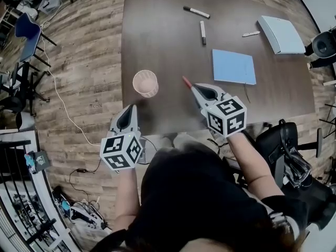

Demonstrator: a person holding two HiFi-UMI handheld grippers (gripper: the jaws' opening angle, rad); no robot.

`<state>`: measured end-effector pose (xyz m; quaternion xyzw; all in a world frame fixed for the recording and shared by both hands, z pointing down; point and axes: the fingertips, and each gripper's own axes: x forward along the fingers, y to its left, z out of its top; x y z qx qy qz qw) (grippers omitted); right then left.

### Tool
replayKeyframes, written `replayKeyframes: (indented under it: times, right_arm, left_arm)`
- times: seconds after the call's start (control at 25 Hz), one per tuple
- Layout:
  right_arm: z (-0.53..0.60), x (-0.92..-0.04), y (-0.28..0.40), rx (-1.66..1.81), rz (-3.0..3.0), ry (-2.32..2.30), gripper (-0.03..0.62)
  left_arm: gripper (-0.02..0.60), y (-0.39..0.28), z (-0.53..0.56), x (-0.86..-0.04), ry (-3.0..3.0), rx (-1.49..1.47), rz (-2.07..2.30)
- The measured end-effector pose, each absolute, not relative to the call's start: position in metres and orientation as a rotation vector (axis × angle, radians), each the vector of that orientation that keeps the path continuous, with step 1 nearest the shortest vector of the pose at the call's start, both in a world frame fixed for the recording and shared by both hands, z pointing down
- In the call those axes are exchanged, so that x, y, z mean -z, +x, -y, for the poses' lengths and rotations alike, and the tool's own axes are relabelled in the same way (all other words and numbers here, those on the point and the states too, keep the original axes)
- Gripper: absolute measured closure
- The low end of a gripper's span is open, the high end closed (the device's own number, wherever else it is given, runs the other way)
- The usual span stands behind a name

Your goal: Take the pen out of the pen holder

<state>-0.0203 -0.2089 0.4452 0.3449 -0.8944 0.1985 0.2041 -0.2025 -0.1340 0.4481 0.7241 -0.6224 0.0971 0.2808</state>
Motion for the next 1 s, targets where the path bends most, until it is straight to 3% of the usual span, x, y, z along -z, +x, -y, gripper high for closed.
replayKeyframes:
  times: [1.0]
  right_arm:
    - [0.212,-0.445,-0.035,-0.531,2.510,0.929,0.577]
  left_arm:
    - [0.552,-0.206,0.136,-0.447,1.942,-0.272,1.664]
